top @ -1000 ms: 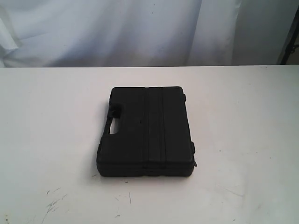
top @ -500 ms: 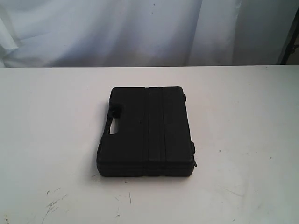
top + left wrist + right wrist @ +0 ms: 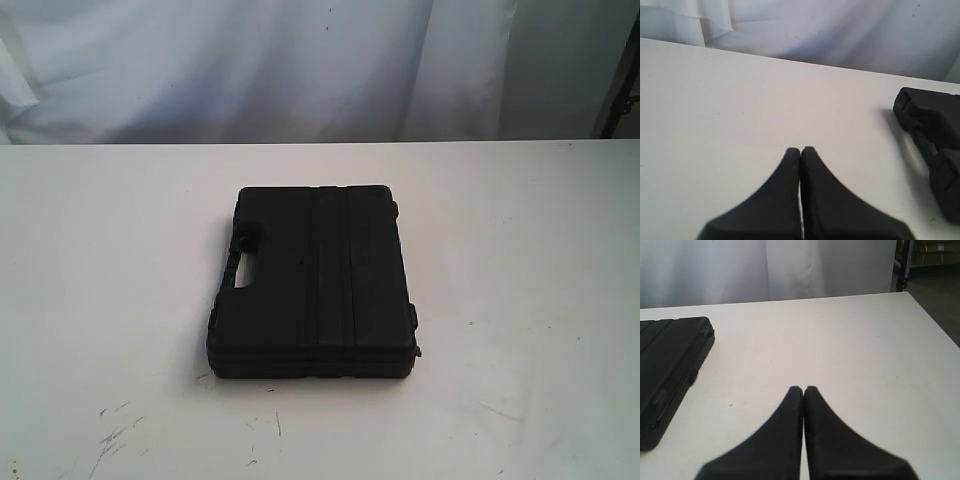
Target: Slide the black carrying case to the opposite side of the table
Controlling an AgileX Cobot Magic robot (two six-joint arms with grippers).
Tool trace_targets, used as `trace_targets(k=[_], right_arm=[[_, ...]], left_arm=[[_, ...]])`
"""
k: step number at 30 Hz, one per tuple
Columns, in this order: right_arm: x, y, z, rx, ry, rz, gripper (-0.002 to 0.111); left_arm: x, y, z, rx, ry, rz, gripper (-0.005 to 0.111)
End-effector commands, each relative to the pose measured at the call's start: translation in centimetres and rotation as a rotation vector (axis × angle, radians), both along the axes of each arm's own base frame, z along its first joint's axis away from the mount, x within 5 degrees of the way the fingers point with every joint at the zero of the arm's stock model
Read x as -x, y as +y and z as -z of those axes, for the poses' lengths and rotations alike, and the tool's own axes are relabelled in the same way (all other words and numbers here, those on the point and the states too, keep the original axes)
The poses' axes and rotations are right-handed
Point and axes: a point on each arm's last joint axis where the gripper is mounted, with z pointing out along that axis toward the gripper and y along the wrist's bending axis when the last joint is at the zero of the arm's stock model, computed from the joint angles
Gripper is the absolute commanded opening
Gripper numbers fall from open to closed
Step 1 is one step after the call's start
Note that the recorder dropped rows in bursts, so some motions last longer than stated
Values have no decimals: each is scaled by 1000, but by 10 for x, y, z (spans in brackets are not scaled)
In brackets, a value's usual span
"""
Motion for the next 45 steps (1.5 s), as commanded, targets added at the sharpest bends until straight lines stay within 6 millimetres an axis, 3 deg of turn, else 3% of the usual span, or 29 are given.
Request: trace_targets(k=[1, 21, 30, 42, 45], right_arm=[[0, 0, 1, 10, 2, 4, 0], [0, 0, 1, -2, 2, 7, 0], [0, 0, 1, -2, 2, 7, 0], [0, 0, 1, -4, 2, 8, 0], [0, 0, 1, -4, 2, 8, 0]], left_arm=[[0, 0, 1, 4, -2, 5, 0], [0, 0, 1, 4, -2, 5, 0], [0, 2, 0, -82, -10, 7, 0], [0, -1, -45, -80, -515, 11, 0], [0, -1, -47, -81, -533, 12, 0]])
